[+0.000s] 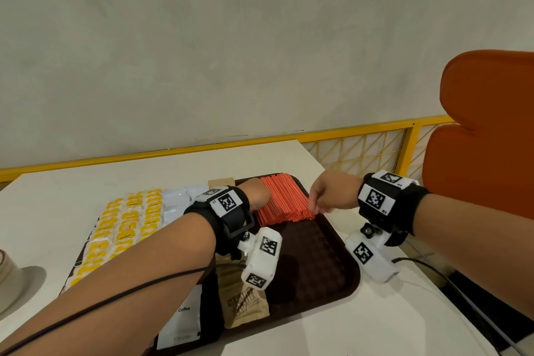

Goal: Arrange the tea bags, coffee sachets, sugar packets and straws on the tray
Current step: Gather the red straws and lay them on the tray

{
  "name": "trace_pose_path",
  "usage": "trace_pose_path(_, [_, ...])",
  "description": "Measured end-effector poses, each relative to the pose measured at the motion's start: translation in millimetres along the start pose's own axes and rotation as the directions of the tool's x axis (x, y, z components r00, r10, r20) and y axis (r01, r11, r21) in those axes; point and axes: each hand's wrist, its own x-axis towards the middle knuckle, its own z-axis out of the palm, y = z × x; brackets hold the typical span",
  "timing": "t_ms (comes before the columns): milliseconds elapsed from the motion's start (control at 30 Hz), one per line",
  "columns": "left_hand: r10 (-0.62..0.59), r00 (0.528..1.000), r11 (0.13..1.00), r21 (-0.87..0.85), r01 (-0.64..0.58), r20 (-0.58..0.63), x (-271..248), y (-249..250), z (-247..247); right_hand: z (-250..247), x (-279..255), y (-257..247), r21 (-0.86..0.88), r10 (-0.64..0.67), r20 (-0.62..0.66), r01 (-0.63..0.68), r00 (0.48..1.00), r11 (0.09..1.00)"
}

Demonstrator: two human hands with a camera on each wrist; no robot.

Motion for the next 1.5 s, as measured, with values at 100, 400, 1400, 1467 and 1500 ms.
trace_pose_path(100, [-0.001, 1.0, 1.0, 0.011, 0.001, -0.007, -0.4, -0.9, -0.3, 2.9, -4.9, -2.5, -0.238, -0.039, 0.102, 0.063, 0.994, 0.969])
trace_pose_path(400, [-0.025, 1.0, 1.0, -0.017, 0.024, -0.007, -0.7, -2.0, -0.5, 18.0, 5.5, -4.3, -0.407, -0.072, 0.066, 0.093, 0.995, 0.909])
trace_pose_path(1400, [-0.012, 1.0, 0.998, 0.065, 0.013, -0.005, 0.3, -3.2, -0.3, 27.3, 5.6, -8.4, -0.203, -0.201, 0.048, 0.206, 0.978, 0.957])
trace_pose_path(1467, [-0.014, 1.0, 0.999, 0.051, 0.015, -0.005, -0.1, -3.0, -0.8, 22.2, 5.6, -8.8, -0.202, -0.193, 0.041, 0.197, 0.98, 0.959])
trace_pose_path(1500, [-0.015, 1.0, 0.999, 0.046, 0.015, -0.005, -0.1, -3.0, -0.8, 20.7, 5.7, -8.5, -0.215, -0.184, 0.046, 0.19, 0.982, 0.958])
